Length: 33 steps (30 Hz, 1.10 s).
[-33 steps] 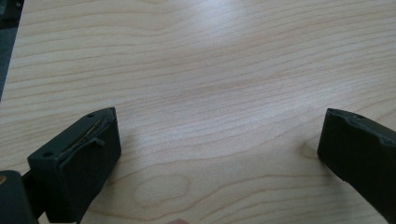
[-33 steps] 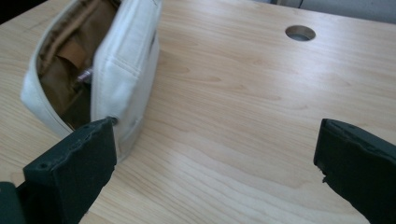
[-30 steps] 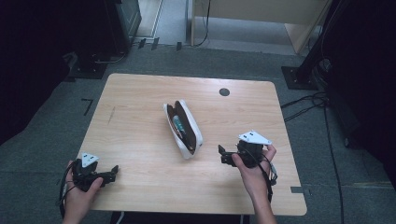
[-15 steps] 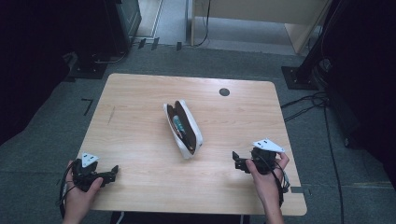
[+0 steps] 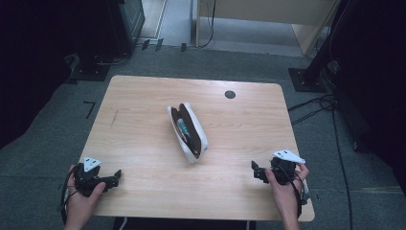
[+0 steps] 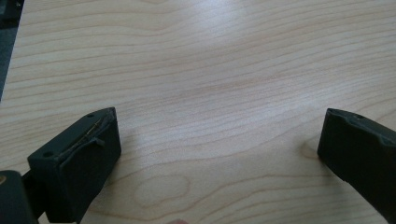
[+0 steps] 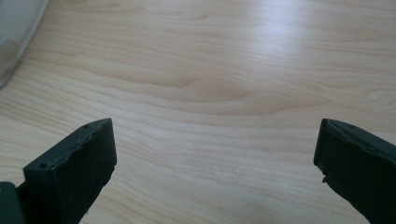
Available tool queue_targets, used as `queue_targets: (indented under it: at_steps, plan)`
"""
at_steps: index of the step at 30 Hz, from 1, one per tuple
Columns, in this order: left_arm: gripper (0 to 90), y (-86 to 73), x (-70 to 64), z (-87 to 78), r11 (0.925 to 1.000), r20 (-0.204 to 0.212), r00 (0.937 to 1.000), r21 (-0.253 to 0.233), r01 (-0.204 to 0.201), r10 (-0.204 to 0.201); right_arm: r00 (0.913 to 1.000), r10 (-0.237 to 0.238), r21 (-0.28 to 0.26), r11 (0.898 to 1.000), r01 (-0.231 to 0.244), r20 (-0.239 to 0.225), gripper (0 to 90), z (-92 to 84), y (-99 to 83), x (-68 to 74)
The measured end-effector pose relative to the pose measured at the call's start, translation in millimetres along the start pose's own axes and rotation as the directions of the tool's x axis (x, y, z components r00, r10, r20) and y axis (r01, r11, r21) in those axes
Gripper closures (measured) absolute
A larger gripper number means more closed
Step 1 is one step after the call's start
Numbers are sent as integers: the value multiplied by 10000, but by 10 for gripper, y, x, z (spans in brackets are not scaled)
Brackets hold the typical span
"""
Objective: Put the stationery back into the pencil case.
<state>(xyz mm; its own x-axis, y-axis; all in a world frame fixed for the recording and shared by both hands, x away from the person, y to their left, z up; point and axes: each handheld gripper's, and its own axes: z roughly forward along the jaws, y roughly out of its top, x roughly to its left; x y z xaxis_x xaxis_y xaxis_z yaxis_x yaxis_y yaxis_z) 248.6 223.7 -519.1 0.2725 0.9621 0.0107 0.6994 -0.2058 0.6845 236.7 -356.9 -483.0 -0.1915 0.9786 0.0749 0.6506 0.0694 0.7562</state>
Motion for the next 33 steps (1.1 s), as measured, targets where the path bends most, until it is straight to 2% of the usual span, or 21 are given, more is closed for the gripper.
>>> queue_targets:
  at_steps: [9, 17, 21, 27, 30, 33]
  plan:
    - [0, 0, 0, 0, 10000, -3, 10000, -2, -2, 2, 9989, 311, 334, 9989, -322, 354, 0, -18, -200, -205]
    - [0, 0, 0, 0, 10000, -1, 10000, -1, -4, 4, 9964, 370, 660, 9969, -421, 760, 0, -41, -357, -344]
    - [0, 0, 0, 0, 10000, -3, 10000, -1, -7, 7, 9945, 460, 804, 9953, -536, 942, 0, -55, -426, -398]
    - [0, 0, 0, 0, 10000, -2, 10000, -3, -1, 1, 9916, 351, 970, 9942, -473, 1241, 0, -48, -532, -449]
    - [0, 0, -1, 0, 10000, -4, 10000, -3, -2, 2, 9902, 504, 654, 9961, -593, 1299, 0, -55, -573, -485]
    - [0, 0, 0, -1, 10000, 0, 10000, 7, -4, 4, 9904, 476, 632, 9964, -561, 1296, 0, -57, -579, -489]
